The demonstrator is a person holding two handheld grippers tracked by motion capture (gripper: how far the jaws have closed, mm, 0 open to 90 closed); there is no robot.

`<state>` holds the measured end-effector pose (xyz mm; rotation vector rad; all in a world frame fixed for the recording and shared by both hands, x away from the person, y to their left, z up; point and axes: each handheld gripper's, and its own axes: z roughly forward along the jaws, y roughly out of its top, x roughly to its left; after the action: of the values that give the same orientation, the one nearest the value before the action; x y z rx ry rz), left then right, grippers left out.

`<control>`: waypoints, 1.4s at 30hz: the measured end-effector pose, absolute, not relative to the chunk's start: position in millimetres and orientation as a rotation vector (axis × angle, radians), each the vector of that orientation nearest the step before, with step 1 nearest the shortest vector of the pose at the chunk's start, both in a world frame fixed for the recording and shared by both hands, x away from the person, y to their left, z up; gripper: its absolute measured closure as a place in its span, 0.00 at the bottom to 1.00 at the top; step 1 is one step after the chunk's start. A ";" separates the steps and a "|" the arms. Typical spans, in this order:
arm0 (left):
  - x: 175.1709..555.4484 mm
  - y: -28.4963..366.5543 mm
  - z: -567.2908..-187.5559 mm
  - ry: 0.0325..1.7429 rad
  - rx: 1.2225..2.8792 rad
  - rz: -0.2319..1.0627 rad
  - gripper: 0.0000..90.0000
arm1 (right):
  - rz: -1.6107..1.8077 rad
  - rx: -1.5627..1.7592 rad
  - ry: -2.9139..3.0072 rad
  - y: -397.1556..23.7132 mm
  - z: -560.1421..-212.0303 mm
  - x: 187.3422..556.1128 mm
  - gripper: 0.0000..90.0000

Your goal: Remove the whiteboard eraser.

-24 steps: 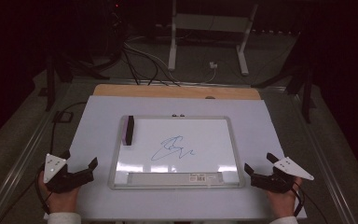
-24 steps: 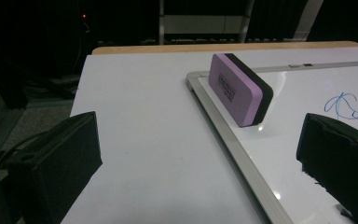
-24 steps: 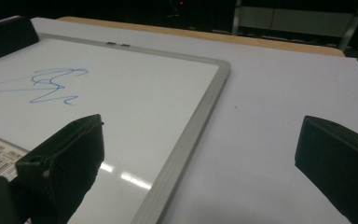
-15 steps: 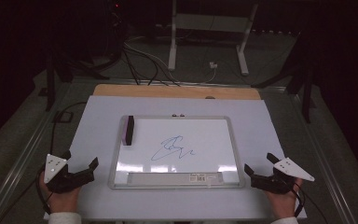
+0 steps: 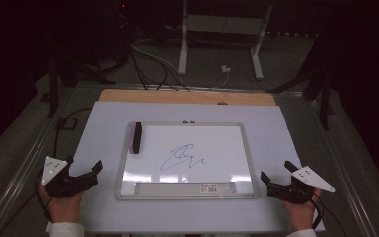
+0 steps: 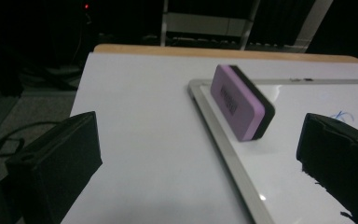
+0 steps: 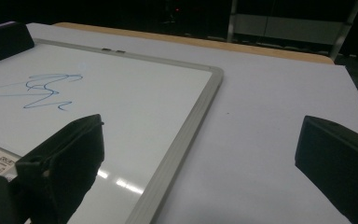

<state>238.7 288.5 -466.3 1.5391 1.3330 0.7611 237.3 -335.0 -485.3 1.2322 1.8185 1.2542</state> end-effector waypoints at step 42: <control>337.7 240.3 -455.0 1.308 1.628 0.667 0.01 | 1.262 1.245 1.811 -336.6 -485.5 237.6 0.02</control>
<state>337.7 240.3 -455.0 1.6285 1.3080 0.6675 237.6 -336.6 -485.5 1.2455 1.8106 1.2616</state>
